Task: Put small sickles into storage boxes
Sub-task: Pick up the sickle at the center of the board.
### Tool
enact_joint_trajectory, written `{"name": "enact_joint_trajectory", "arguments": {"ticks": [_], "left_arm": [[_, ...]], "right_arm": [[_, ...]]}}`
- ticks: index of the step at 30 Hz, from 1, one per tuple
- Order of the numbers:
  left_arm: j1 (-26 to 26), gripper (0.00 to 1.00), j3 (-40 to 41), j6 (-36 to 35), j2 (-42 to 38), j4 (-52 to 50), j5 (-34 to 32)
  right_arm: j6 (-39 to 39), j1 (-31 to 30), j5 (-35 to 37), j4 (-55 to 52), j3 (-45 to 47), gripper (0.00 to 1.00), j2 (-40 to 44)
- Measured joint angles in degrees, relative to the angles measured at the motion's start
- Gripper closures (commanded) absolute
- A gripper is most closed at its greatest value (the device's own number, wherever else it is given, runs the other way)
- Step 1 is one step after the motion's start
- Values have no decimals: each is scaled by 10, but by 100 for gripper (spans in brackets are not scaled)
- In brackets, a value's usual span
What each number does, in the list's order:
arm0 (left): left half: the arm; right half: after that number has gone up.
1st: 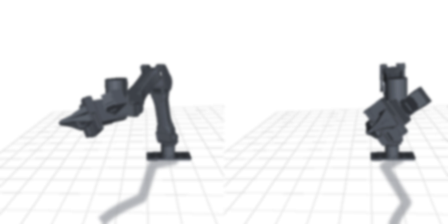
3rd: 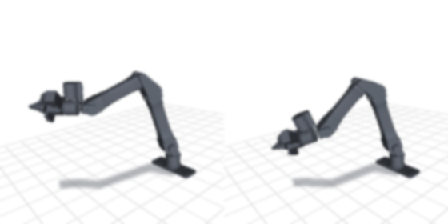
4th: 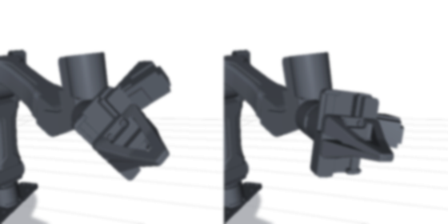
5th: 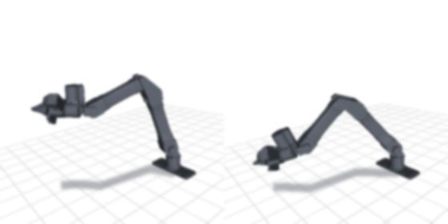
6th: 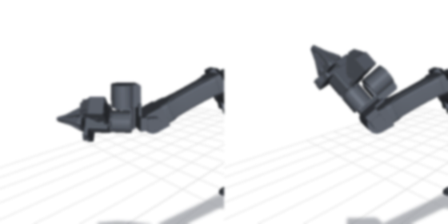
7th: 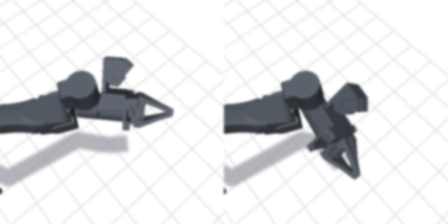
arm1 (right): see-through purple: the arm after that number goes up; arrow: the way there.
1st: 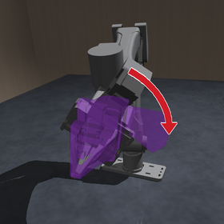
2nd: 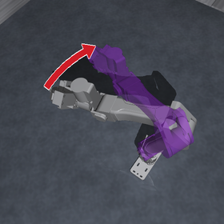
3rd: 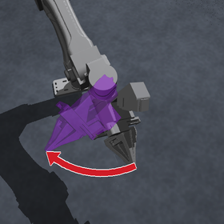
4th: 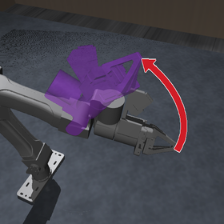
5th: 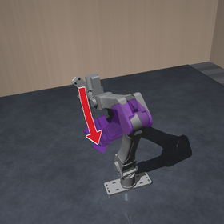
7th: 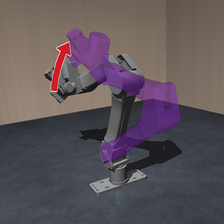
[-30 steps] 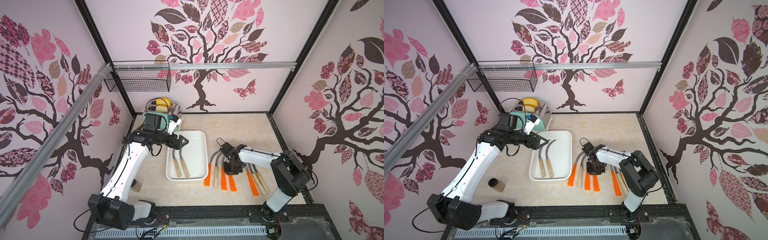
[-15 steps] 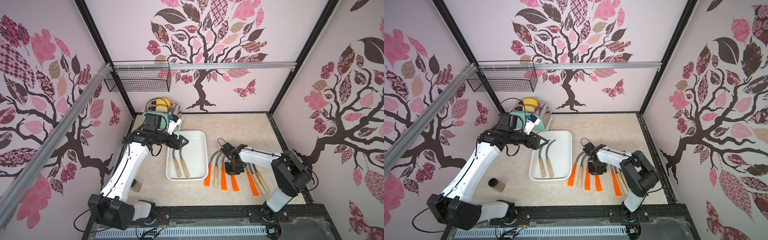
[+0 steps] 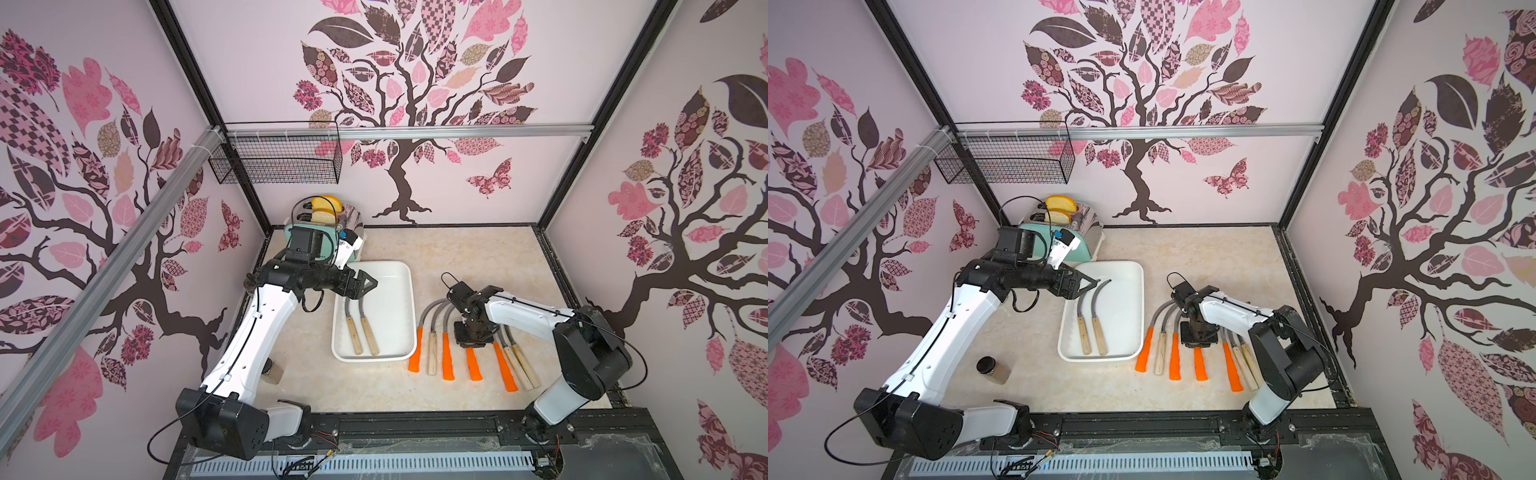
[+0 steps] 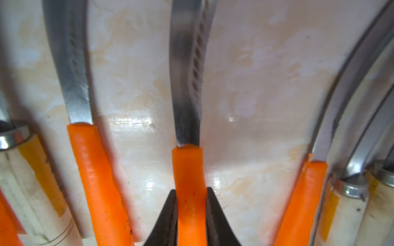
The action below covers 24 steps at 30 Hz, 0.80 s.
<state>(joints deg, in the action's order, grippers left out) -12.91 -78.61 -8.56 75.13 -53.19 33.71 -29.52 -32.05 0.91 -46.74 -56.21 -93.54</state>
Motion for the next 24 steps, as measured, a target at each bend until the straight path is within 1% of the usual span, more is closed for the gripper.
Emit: {"name": "enact_joint_trajectory", "arguments": {"ticks": [16,24], "left_arm": [[0,9,0,2,0,0,0],[0,9,0,10,0,2,2]], "right_arm": [[3,3,-7,-23,-53,100,24],[4,3,-26,-23,-86,100,25]]}}
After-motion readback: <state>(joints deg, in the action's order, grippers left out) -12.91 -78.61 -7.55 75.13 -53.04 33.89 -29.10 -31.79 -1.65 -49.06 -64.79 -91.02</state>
